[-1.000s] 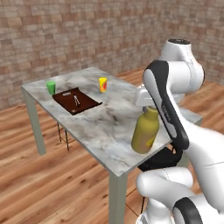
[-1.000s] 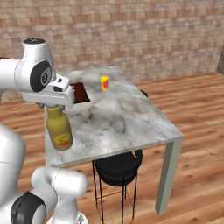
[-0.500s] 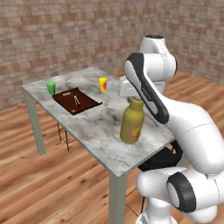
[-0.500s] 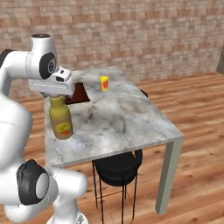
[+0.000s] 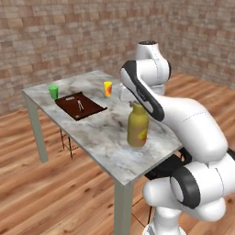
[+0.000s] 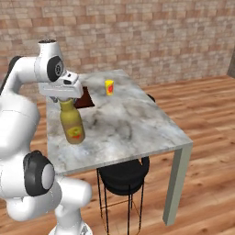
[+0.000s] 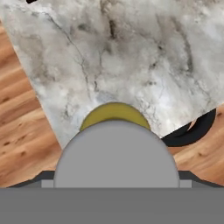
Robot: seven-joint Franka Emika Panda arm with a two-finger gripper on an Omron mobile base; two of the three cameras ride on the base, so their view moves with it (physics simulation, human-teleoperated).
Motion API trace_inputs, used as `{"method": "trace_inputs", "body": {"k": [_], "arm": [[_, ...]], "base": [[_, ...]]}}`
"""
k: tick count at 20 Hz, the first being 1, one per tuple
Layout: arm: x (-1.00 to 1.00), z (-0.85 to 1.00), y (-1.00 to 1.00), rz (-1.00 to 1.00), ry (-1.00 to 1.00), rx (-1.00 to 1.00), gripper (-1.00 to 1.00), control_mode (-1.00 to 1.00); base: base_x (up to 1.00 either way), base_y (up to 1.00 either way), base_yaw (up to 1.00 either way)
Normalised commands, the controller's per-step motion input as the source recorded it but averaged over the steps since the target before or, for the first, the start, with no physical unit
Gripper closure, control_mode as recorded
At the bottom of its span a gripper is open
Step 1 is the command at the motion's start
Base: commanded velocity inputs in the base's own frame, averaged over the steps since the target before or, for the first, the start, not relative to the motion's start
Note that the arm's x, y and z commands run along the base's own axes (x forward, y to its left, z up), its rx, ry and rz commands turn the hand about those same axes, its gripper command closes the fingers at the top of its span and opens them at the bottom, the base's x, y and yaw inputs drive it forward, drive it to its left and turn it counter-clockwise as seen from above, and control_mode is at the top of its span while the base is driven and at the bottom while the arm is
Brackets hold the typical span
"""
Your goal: Place the drinks on the dining counter in a tight cluster.
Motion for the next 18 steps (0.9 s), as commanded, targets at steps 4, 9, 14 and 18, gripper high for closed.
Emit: {"method": "trace_inputs", "body": {"k": [4,9,14,18], "arm": [[0.58,-0.14,0.0,-0.08,0.0,-0.02,1.0,-1.0],[0.55,-0.01,0.0,-0.07,-0.01,0.0,1.0,-1.0],[0.42,-0.01,0.0,-0.05,0.0,0.0,1.0,-1.0],[0.09,-0.07,0.0,0.01,0.06,0.0,1.0,-1.0]], "base": [[0.0,0.0,0.0],[0.0,0.0,0.0],[0.0,0.0,0.0],[0.0,0.0,0.0]]}}
